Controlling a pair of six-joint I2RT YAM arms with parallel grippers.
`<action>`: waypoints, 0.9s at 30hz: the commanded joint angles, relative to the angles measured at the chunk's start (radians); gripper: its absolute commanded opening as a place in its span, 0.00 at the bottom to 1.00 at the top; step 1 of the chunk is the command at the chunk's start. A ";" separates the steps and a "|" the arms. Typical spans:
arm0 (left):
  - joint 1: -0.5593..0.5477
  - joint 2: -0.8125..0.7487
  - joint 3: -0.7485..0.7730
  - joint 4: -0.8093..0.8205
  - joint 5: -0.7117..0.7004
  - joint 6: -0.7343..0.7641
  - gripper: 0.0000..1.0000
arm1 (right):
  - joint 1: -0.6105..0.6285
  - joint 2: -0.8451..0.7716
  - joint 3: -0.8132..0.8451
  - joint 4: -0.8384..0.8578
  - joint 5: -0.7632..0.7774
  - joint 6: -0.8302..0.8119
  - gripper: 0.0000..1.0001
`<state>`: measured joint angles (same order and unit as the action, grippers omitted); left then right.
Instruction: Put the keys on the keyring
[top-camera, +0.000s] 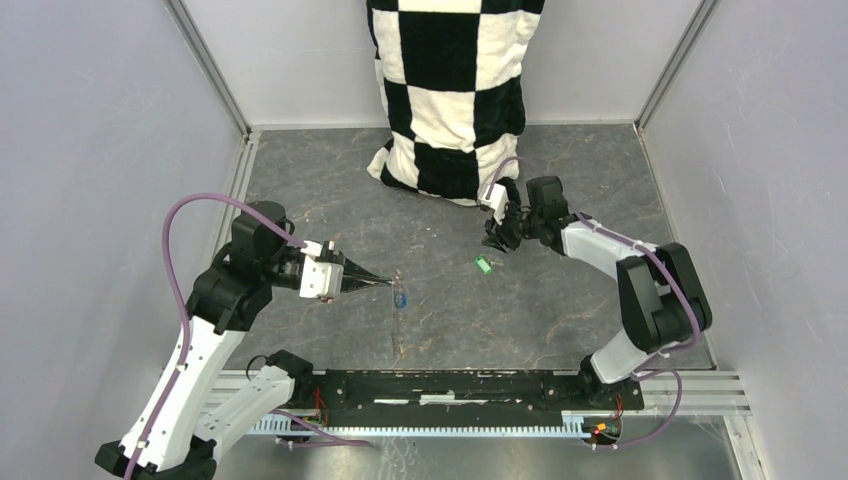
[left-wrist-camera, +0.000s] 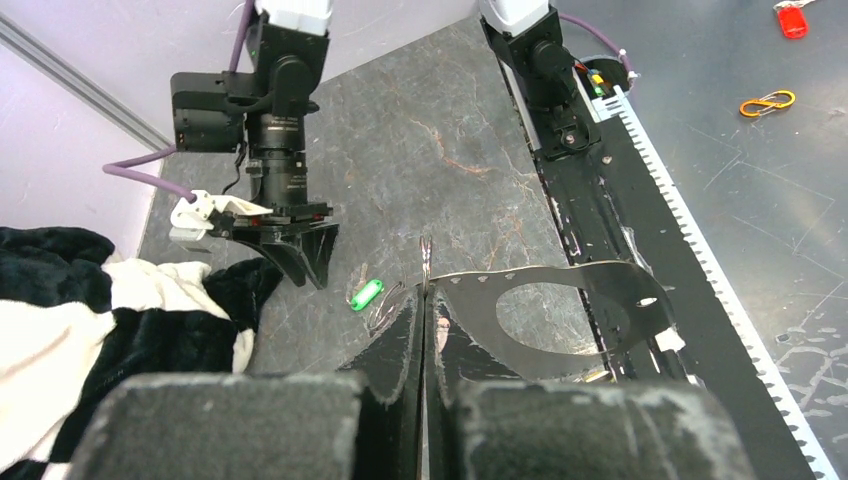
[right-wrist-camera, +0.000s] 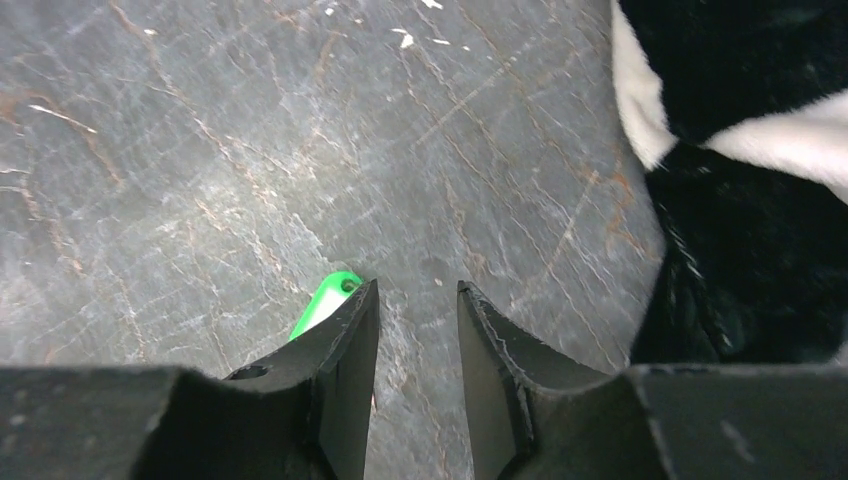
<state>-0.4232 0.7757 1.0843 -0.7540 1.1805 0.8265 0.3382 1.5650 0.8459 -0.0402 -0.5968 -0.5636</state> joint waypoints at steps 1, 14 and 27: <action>-0.002 -0.006 0.029 0.017 0.018 -0.024 0.02 | -0.018 0.094 0.098 -0.114 -0.216 -0.057 0.42; -0.002 -0.003 0.034 -0.068 0.020 0.077 0.02 | -0.036 0.060 -0.075 0.141 -0.133 0.128 0.44; -0.002 -0.009 0.029 -0.070 0.020 0.063 0.02 | -0.086 0.097 -0.011 0.105 -0.194 0.131 0.43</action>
<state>-0.4232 0.7742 1.0843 -0.8322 1.1801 0.8635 0.2611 1.6463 0.7761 0.0639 -0.7536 -0.4252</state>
